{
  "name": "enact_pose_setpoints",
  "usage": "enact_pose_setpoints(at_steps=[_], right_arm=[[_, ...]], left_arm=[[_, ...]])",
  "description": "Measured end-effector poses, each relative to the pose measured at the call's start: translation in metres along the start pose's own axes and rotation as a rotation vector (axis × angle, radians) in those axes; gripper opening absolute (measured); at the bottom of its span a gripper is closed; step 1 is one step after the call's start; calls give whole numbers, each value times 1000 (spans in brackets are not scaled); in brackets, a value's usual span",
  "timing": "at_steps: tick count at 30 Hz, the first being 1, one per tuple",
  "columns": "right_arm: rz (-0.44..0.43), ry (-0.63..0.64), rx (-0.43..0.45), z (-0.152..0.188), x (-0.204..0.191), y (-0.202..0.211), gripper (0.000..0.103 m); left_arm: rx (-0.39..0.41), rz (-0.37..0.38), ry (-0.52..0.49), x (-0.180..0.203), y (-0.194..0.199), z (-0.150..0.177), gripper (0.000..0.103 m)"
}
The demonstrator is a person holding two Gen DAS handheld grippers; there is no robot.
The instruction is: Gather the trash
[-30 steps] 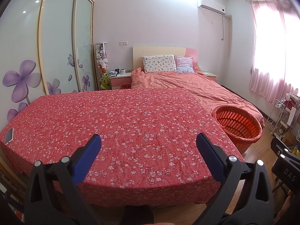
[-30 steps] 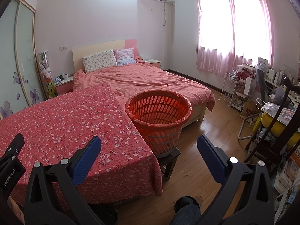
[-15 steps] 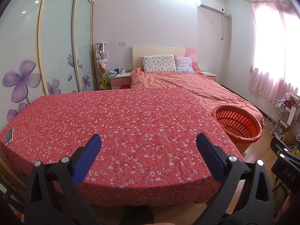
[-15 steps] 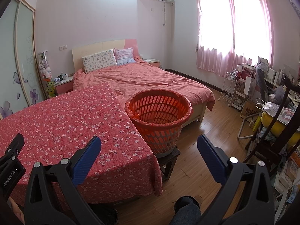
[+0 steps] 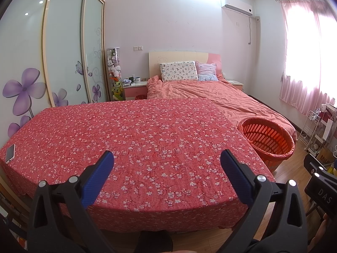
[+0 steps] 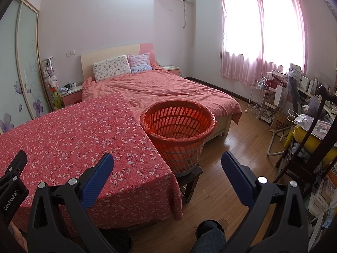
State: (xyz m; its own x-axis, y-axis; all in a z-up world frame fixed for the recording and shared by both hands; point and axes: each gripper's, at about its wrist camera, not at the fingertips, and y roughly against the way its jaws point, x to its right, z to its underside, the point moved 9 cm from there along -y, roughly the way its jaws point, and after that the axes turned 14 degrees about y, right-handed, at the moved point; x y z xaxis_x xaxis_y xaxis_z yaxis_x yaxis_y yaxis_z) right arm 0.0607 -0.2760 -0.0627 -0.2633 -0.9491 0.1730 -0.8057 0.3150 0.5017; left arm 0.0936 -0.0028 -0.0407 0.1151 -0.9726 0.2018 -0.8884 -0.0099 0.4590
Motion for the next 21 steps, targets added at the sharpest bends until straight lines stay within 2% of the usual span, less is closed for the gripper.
enact_pose_setpoints(at_steps=[21], right_arm=[[-1, 1, -3, 5, 0, -1, 101]], left_arm=[[-2, -4, -4, -3, -1, 3, 99]])
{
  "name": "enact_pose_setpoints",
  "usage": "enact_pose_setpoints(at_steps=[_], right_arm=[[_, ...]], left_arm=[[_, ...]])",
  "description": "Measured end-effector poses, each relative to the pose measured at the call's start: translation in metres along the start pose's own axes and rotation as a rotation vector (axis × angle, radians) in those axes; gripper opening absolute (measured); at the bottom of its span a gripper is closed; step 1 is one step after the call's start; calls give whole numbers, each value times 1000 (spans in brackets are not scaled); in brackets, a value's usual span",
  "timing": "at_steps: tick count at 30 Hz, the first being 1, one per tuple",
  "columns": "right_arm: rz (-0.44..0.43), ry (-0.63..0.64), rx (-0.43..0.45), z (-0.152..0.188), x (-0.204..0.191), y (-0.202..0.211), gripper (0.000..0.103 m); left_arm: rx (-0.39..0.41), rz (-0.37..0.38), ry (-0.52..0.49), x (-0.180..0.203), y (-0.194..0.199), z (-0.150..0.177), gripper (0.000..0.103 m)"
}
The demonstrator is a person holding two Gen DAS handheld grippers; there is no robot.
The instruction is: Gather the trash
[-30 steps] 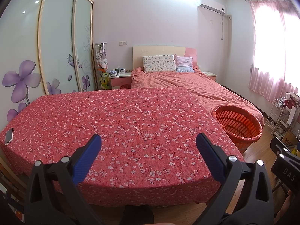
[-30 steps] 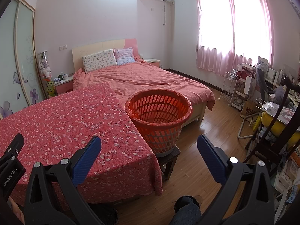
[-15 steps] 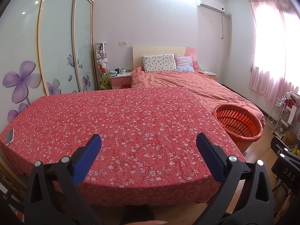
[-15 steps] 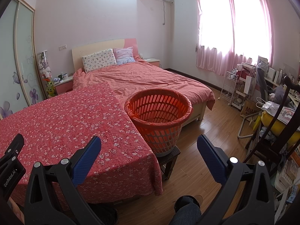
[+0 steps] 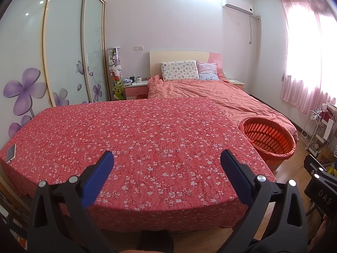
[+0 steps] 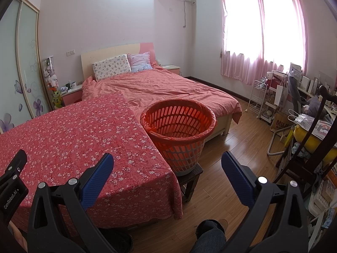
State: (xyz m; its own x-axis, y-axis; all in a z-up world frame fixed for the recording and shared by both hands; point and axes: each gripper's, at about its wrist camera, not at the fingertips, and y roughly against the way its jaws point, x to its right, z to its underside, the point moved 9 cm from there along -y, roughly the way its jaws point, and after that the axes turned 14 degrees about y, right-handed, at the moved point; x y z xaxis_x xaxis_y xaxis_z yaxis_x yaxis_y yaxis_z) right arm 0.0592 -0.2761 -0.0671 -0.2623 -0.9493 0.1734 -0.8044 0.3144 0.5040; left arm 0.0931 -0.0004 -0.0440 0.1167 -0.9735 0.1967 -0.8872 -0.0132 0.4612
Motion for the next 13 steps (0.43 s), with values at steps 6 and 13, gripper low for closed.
enact_pose_setpoints(at_steps=[6, 13], right_arm=[[-1, 1, -1, 1, -1, 0, 101], [-1, 2, -1, 4, -1, -1, 101]], left_arm=[[1, -2, 1, -1, 0, 0, 99], [-1, -1, 3, -1, 0, 0, 99]])
